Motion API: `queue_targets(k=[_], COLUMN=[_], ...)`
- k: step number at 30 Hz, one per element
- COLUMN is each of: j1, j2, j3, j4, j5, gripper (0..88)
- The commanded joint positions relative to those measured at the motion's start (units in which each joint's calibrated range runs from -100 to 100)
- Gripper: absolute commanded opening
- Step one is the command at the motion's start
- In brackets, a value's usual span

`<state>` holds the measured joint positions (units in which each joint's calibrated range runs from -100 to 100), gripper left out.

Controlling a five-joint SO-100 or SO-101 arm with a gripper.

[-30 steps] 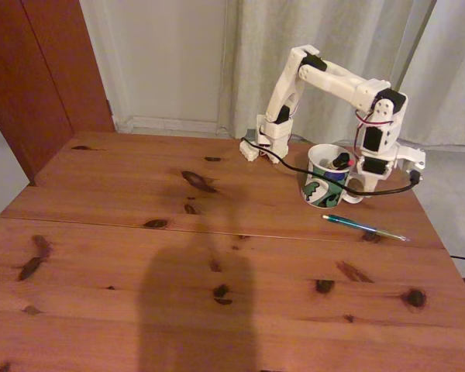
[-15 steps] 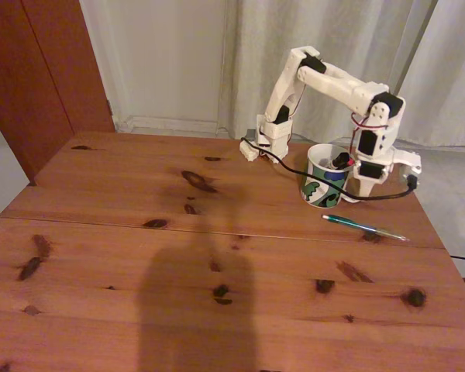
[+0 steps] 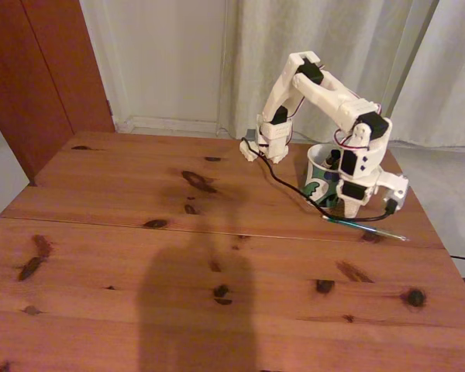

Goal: Clean up the desk and place the pens and markers into the cup

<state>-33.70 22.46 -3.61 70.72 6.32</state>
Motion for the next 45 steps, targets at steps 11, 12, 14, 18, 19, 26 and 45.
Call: queue_targets(k=[11, 12, 14, 18, 19, 26, 45], j1=[-1.16, -1.64, -2.05, -2.29, -2.29, -3.01, -1.56], j2=[-0.98, -1.07, -1.07, -1.15, -1.15, -1.07, -0.41], j3=[4.15, 4.60, 5.59, 6.68, 6.68, 6.68, 0.63], j4=[-1.17, -1.17, -1.17, -1.17, -1.17, -1.17, -1.26], j5=[0.28, 0.28, 0.33, 0.33, 0.33, 0.01, 0.17], gripper=[1.3, 1.3, 1.3, 5.0, 6.8, 13.3, 12.9])
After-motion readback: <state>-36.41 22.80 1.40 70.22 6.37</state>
